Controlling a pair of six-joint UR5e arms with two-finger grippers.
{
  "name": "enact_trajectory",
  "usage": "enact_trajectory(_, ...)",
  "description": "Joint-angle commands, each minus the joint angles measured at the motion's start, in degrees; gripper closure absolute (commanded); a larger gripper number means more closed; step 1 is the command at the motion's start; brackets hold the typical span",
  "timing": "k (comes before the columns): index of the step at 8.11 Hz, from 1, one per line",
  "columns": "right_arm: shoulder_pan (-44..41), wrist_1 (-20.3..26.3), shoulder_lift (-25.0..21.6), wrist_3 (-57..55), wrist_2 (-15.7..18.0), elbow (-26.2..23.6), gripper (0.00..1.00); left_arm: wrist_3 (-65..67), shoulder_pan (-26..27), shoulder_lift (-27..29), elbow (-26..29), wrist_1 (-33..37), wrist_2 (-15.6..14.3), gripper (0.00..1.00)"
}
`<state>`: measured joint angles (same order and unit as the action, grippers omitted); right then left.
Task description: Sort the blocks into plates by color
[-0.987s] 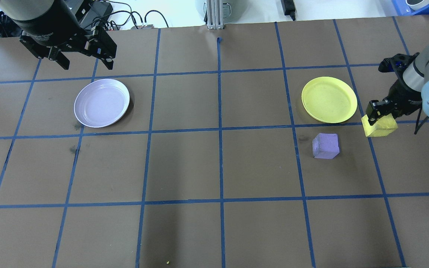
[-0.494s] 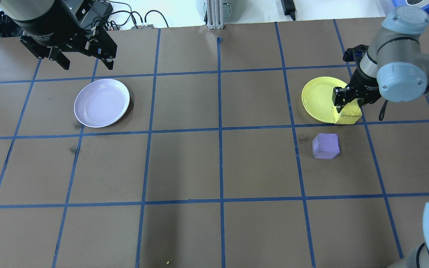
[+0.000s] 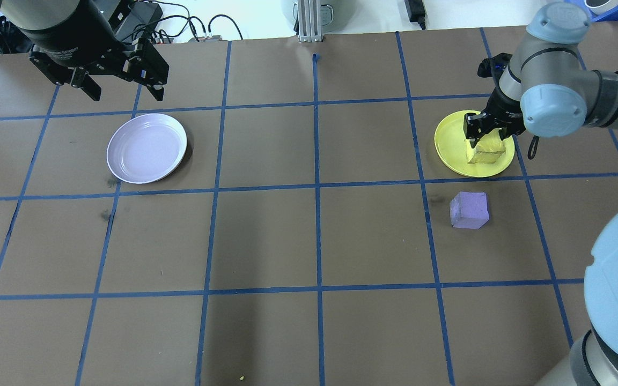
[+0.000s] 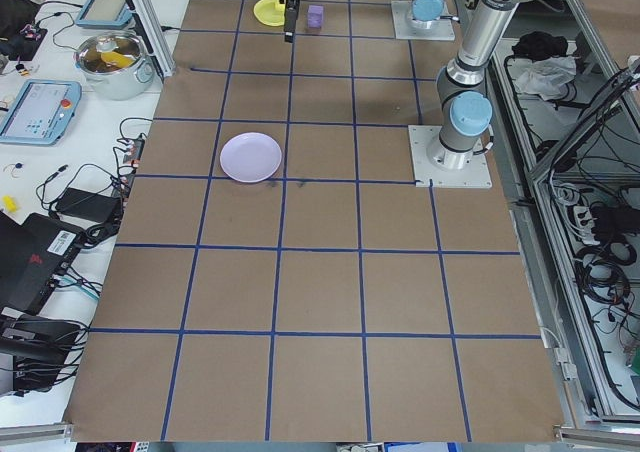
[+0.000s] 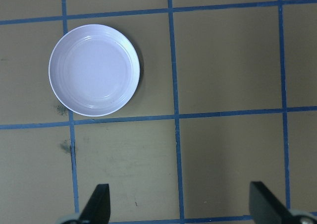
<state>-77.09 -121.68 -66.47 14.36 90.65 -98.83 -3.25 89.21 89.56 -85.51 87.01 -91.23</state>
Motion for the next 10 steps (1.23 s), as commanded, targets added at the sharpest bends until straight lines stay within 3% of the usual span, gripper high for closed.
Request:
enact_trajectory(1,-1.0,0.2,2.3,-0.2,0.2,1.2,0.06,0.1,0.0,0.3,0.0,0.0,0.0,0.0)
enact_trajectory(2,-1.0,0.2,2.1,0.2,0.5,1.2,0.0,0.0,0.0,0.3,0.0,0.0,0.0,0.0)
enact_trajectory(5,-1.8,0.4,0.8,-2.4,-0.1,1.3,0.0,0.0,0.0,0.1,0.1,0.0,0.0,0.0)
enact_trajectory(7,-3.2,6.1,-3.7,-6.2,-0.2,0.1,0.0,0.0,0.0,0.1,0.2,0.0,0.0,0.0)
enact_trajectory(8,-3.2,8.5,-6.2,-6.8,-0.3,-2.4,0.0,0.0,0.0,0.2,0.2,0.0,0.0,0.0)
enact_trajectory(10,-3.2,6.7,-8.8,-10.9,-0.4,-10.5,0.0,0.0,0.0,0.2,0.1,0.0,0.0,0.0)
